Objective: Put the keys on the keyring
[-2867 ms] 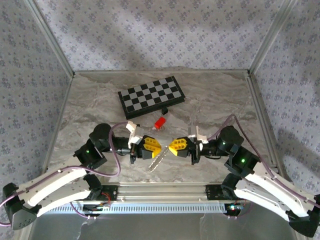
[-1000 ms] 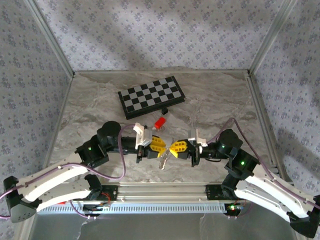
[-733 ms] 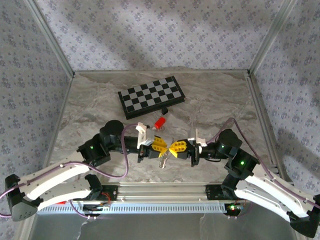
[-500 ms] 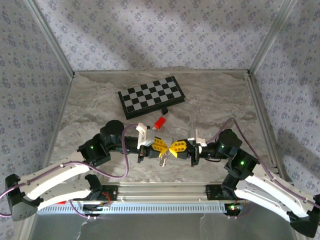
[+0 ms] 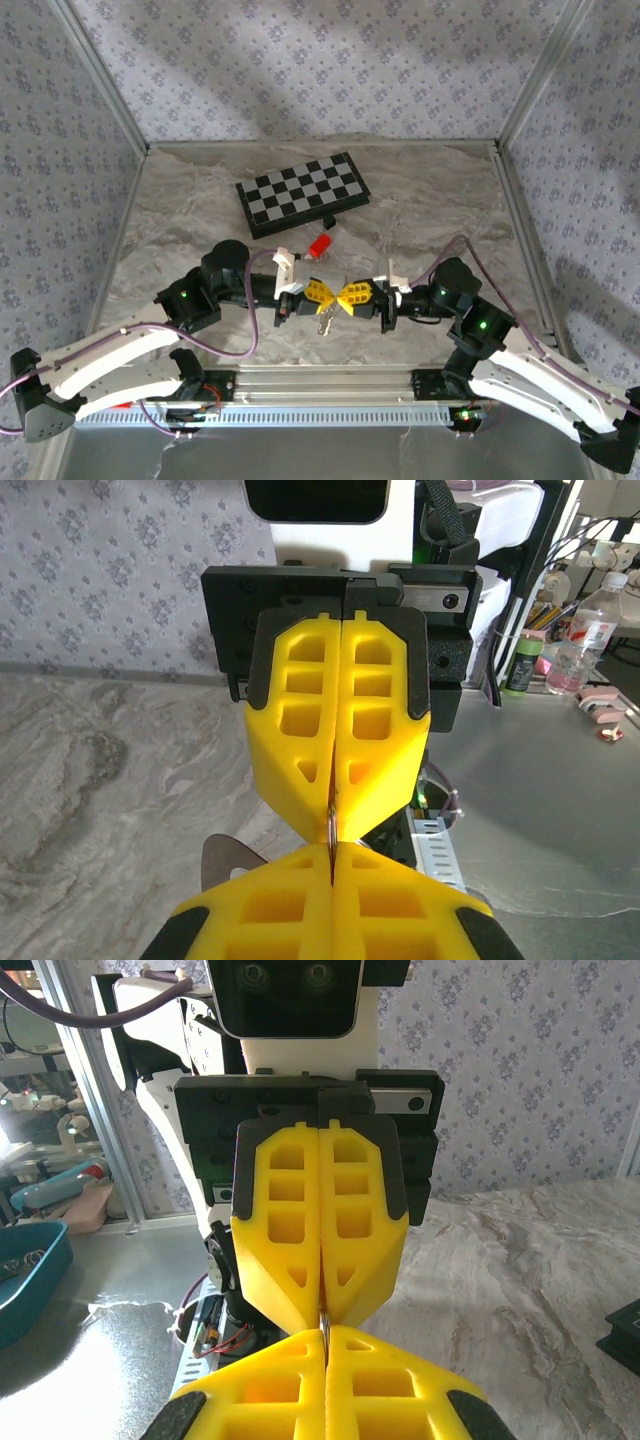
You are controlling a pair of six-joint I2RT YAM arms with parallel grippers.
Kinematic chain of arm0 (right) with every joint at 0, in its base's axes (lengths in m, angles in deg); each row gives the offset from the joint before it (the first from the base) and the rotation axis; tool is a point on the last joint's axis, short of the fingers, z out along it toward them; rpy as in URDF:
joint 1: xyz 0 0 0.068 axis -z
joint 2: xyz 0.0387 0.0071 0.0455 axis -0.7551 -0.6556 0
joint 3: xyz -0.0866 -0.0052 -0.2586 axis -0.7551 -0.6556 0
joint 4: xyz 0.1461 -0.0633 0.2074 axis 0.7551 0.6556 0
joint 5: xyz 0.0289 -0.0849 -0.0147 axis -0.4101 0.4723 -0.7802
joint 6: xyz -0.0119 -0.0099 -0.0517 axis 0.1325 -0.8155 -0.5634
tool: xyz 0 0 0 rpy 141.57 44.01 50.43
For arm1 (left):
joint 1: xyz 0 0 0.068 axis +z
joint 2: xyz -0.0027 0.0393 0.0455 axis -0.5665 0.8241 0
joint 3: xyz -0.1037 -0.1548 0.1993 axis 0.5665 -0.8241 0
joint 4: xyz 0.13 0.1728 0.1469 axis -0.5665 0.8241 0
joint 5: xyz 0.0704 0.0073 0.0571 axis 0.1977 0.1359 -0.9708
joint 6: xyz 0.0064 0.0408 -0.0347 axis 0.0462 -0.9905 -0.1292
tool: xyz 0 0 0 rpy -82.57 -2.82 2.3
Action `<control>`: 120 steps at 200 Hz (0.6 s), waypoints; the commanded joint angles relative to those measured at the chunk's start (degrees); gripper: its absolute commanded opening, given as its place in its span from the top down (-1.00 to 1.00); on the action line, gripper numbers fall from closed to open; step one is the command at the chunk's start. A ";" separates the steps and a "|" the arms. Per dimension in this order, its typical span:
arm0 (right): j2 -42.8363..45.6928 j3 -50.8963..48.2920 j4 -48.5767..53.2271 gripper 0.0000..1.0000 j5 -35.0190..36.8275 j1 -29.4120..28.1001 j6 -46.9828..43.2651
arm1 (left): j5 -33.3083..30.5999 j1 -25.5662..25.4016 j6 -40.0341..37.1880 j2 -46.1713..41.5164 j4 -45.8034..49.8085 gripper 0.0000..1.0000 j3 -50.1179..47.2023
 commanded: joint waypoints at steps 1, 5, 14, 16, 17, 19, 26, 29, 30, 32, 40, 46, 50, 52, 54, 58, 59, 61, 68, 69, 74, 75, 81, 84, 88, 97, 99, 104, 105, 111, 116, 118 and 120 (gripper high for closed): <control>0.09 2.72 -1.64 1.00 0.24 -0.90 -1.14 | 1.09 -0.08 -0.67 0.38 -0.57 1.00 1.99; 0.09 2.65 -1.57 1.00 0.24 -0.95 -1.14 | 1.11 -0.08 -0.63 0.41 -0.60 1.00 1.92; 0.08 2.67 -1.46 1.00 0.33 -0.94 -1.23 | 1.23 -0.08 -0.69 0.37 -0.69 1.00 1.99; 0.09 2.77 -1.40 1.00 0.37 -0.98 -1.23 | 1.22 -0.03 -0.70 0.33 -0.69 1.00 1.99; 0.09 2.79 -1.39 1.00 0.40 -1.01 -1.23 | 1.20 -0.05 -0.70 0.30 -0.69 1.00 1.99; 0.09 2.74 -1.32 1.00 0.41 -1.02 -1.30 | 1.19 -0.07 -0.70 0.31 -0.69 1.00 1.94; 0.09 2.74 -1.09 1.00 0.50 -1.03 -1.41 | 1.05 -0.08 -0.75 0.28 -0.69 1.00 1.94; 0.09 2.80 -0.93 1.00 0.62 -1.07 -1.48 | 0.94 -0.03 -0.74 0.20 -0.65 1.00 1.94; 0.09 2.80 -0.89 1.00 0.61 -1.09 -1.49 | 0.89 -0.05 -0.76 0.20 -0.67 1.00 1.92; 0.09 2.83 -0.82 1.00 0.64 -1.11 -1.54 | 0.80 -0.07 -0.82 0.20 -0.69 1.00 1.97; 0.09 2.92 -0.56 1.00 0.73 -1.07 -1.67 | 0.53 -0.08 -0.91 0.07 -0.65 1.00 2.05; 0.02 2.92 -0.35 1.00 0.80 -1.15 -1.82 | 0.06 -0.07 -1.00 -0.01 -0.54 1.00 2.04; 0.08 2.96 -0.21 1.00 0.85 -1.20 -1.85 | -0.18 -0.07 -1.16 -0.14 -0.47 1.00 2.12; 0.04 3.00 -0.16 1.00 0.86 -1.16 -1.85 | -0.28 -0.08 -1.16 -0.15 -0.39 1.00 2.13; 0.07 3.05 -0.11 1.00 0.99 -1.19 -1.85 | -0.37 -0.08 -1.19 -0.18 -0.35 1.00 2.18; 0.04 3.02 0.12 1.00 1.10 -1.23 -1.93 | -0.47 -0.08 -1.38 -0.24 -0.31 1.00 2.25; 0.06 3.05 0.16 1.00 1.15 -1.26 -1.98 | -0.52 -0.08 -1.39 -0.29 -0.28 1.00 2.25; 0.06 3.11 0.32 1.00 1.13 -1.28 -2.01 | -0.63 -0.08 -1.46 -0.32 -0.21 1.00 2.18; 0.06 3.19 0.75 1.00 1.49 -1.29 -2.24 | -0.92 -0.04 -1.57 -0.37 -0.12 1.00 2.33; 0.07 3.22 0.83 1.00 1.53 -1.29 -2.26 | -0.97 -0.06 -1.57 -0.40 -0.05 1.00 2.29; 0.12 3.18 1.08 1.00 1.71 -1.25 -2.37 | -1.16 -0.07 -1.77 -0.46 0.10 1.00 2.41; 0.14 3.21 1.17 1.00 1.77 -1.23 -2.42 | -1.17 -0.03 -1.81 -0.44 0.15 1.00 2.42; 0.26 3.24 1.55 1.00 2.07 -1.26 -2.54 | -1.21 -0.07 -1.99 -0.51 0.39 1.00 2.52; 0.30 3.29 1.73 1.00 2.23 -1.35 -2.55 | -1.19 -0.07 -2.09 -0.47 0.53 1.00 2.55; 0.35 3.32 2.06 1.00 2.44 -1.38 -2.68 | -1.19 -0.08 -2.26 -0.46 0.76 1.00 2.68; 0.50 3.49 2.62 0.97 2.94 -1.38 -2.86 | -1.06 -0.06 -2.54 -0.51 1.41 1.00 2.91; 0.52 3.50 2.83 0.96 3.07 -1.38 -2.89 | -1.05 -0.07 -2.61 -0.51 1.59 1.00 3.01; 0.61 3.66 3.27 0.91 3.31 -1.46 -3.04 | -1.07 -0.01 -2.95 -0.43 2.10 1.00 3.17; 0.61 3.67 3.41 0.90 3.36 -1.42 -3.10 | -1.09 -0.04 -3.01 -0.38 2.20 1.00 3.19; 0.70 3.92 4.10 0.83 3.64 -1.45 -3.36 | -1.10 -0.07 -3.41 -0.34 3.02 1.00 3.45; 0.70 4.18 4.91 0.78 3.96 -1.40 -3.62 | -1.08 -0.05 -3.83 -0.40 3.69 1.00 3.79; 0.70 4.25 5.20 0.76 4.01 -1.45 -3.72 | -1.09 -0.07 -4.01 -0.37 4.05 1.00 3.82; 0.70 4.42 5.58 0.74 4.19 -1.46 -3.87 | -1.16 -0.01 -4.18 -0.41 4.47 1.00 3.98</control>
